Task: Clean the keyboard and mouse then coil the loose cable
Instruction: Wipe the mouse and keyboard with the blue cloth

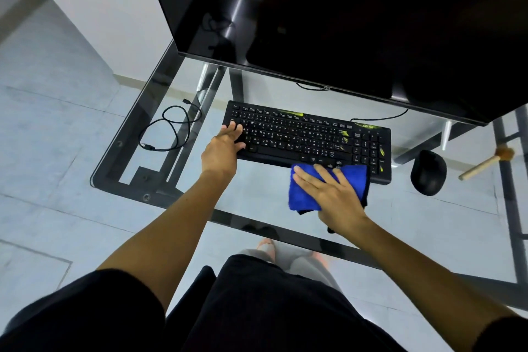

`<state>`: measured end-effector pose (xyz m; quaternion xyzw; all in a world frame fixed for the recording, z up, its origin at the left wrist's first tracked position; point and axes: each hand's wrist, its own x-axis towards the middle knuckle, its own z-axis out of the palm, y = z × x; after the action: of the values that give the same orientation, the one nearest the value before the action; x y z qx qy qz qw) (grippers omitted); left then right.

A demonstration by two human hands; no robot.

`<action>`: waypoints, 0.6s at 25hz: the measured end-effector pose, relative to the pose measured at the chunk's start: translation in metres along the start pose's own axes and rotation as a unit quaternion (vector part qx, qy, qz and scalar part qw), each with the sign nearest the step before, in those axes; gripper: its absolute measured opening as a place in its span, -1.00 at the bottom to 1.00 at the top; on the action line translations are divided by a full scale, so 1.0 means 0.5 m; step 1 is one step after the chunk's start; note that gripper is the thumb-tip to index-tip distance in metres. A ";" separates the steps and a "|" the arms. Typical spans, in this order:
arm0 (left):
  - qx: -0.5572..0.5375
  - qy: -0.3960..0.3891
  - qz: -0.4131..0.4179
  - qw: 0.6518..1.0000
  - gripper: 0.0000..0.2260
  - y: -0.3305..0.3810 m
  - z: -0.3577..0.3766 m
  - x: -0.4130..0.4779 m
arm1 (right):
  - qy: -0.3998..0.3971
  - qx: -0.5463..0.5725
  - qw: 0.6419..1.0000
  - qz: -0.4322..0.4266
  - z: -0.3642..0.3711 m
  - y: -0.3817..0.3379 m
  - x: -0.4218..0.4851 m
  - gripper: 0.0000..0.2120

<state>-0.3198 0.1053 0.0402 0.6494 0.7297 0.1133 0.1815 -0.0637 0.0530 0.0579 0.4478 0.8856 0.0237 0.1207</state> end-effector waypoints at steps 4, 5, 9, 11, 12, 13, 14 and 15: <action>0.181 -0.041 0.051 0.981 -0.56 0.005 0.000 -0.003 | -0.060 -0.038 0.996 0.053 0.016 0.075 -0.073 -0.08; 0.186 -0.048 0.043 0.980 -0.56 0.003 0.003 0.000 | -0.053 -0.040 0.996 0.054 0.017 0.071 -0.070 -0.09; 0.151 -0.051 0.017 0.987 -0.55 -0.010 0.008 0.008 | -0.016 0.027 0.999 0.017 -0.015 -0.012 0.010 -0.13; 0.103 -0.046 -0.002 0.994 -0.54 -0.008 0.011 0.009 | -0.017 0.090 0.995 -0.028 -0.027 -0.049 0.052 -0.20; 0.064 -0.041 -0.012 0.997 -0.54 -0.009 0.011 0.011 | -0.025 0.105 0.994 -0.031 -0.033 -0.055 0.063 -0.22; 0.027 -0.034 -0.015 0.999 -0.55 -0.008 0.012 0.010 | -0.030 0.107 0.994 -0.024 -0.034 -0.052 0.064 -0.22; -0.006 -0.023 -0.014 1.000 -0.56 -0.010 0.015 0.010 | -0.032 0.105 0.994 -0.013 -0.031 -0.041 0.054 -0.21; -0.026 -0.018 -0.010 0.999 -0.58 -0.014 0.019 0.010 | -0.032 0.112 0.993 0.004 -0.021 -0.022 0.036 -0.19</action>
<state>-0.3227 0.1087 0.0284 0.6390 0.7299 0.1185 0.2120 -0.0852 0.0614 0.0630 0.4624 0.8766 -0.0899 0.0980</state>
